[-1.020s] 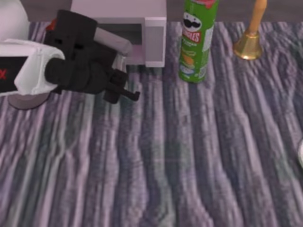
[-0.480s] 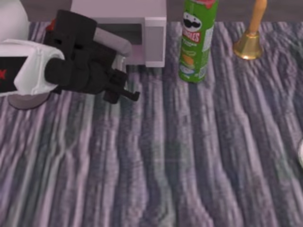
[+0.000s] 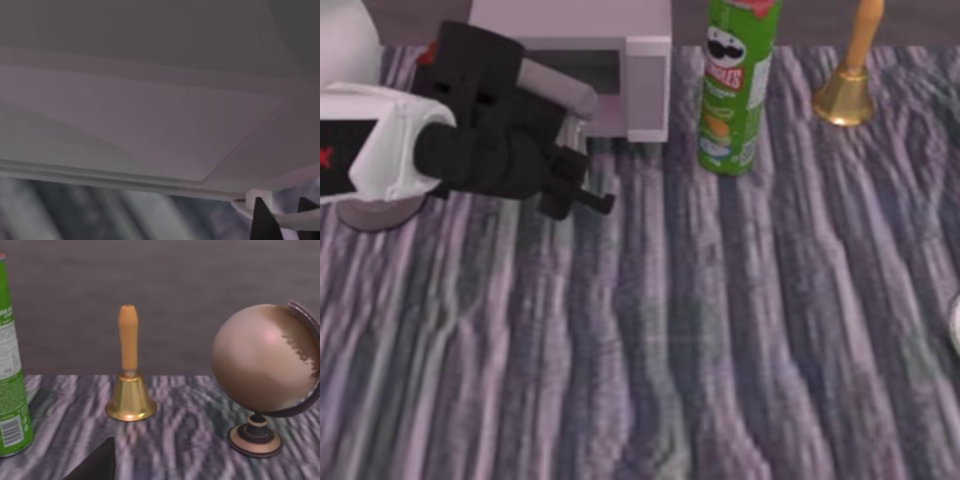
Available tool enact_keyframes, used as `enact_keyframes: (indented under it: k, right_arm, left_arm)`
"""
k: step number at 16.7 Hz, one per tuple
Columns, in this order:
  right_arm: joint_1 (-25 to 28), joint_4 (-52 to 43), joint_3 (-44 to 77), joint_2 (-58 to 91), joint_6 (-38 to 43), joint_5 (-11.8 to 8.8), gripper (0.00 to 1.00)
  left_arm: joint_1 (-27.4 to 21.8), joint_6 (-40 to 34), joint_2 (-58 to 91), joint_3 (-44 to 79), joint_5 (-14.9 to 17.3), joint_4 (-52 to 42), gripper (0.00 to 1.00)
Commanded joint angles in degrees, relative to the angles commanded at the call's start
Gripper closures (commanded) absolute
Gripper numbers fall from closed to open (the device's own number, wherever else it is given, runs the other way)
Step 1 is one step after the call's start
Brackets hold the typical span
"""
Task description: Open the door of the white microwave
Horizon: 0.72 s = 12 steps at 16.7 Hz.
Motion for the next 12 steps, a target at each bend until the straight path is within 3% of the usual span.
enact_keyframes:
  k: [7,12]
  right_arm:
    - [0.00,0.00,0.00,0.00,0.00,0.00,0.00]
    - [0.00,0.00,0.00,0.00,0.00,0.00,0.00]
  left_arm:
    - [2.18,4.43,-1.17,-1.19,2.95,-0.60,1.00]
    - [2.34,4.76,-1.23,-1.32,3.18,-0.68,1.00]
